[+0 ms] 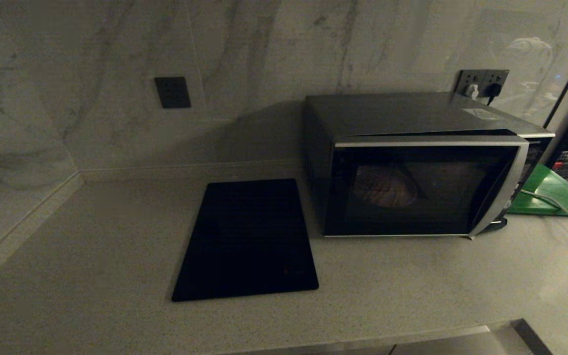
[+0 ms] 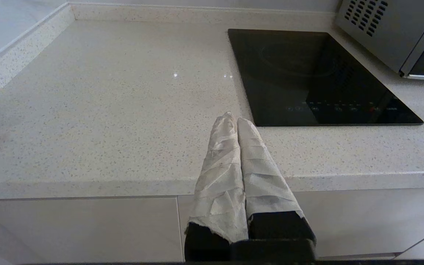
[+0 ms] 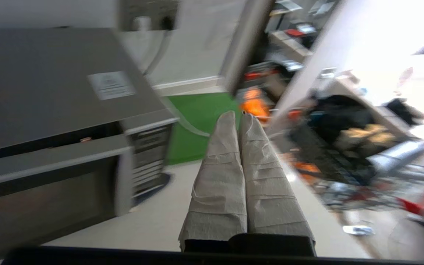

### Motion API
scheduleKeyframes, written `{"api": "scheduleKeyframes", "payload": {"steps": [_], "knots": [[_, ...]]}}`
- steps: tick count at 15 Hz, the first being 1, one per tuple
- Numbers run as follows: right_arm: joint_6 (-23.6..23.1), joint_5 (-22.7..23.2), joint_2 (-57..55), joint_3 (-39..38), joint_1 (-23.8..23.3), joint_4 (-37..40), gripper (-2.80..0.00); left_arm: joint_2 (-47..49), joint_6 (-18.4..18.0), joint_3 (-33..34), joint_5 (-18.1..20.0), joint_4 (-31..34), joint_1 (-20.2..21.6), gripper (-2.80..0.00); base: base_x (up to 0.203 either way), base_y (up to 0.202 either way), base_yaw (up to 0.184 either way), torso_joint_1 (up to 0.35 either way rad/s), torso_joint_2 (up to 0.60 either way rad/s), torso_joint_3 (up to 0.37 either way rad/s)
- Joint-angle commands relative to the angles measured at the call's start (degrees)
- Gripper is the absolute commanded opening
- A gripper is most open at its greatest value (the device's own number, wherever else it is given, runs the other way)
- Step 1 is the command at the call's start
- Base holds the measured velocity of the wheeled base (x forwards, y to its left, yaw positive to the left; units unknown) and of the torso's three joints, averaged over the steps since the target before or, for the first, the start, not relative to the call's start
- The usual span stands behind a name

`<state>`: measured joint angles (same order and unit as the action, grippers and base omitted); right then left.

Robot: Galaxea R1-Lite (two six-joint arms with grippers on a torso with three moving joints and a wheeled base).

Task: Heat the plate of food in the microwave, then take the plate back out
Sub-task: Open the microwave oven

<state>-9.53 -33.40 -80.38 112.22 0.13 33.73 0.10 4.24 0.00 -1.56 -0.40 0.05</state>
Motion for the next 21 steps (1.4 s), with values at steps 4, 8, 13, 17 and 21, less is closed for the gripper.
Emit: {"api": "scheduleKeyframes", "payload": {"steps": [4,8,13,17,21], "knots": [[8.5,29.6,-1.2,-0.3,-13.5,11.4,-2.8,0.0,0.1,0.0,0.0,0.0,0.0,-2.8,0.0,0.0,0.0,0.0,0.0,0.0],[13.7,35.9,-1.8,-3.9,-14.4,10.2,-2.8,0.0,0.1,0.0,0.0,0.0,0.0,-2.8,0.0,0.0,0.0,0.0,0.0,0.0],[13.6,36.3,4.1,-5.0,-13.4,13.7,-2.8,0.0,0.1,0.0,-0.1,0.0,0.0,-2.8,0.0,0.0,0.0,0.0,0.0,0.0],[13.6,35.8,6.1,-3.9,-10.8,17.8,-2.8,0.0,0.1,0.0,0.0,0.0,0.0,-2.8,0.0,0.0,0.0,0.0,0.0,0.0],[8.3,33.4,8.1,-5.0,-11.1,22.9,-2.8,0.0,0.1,0.0,0.0,0.0,0.0,-2.8,0.0,0.0,0.0,0.0,0.0,0.0]]}}
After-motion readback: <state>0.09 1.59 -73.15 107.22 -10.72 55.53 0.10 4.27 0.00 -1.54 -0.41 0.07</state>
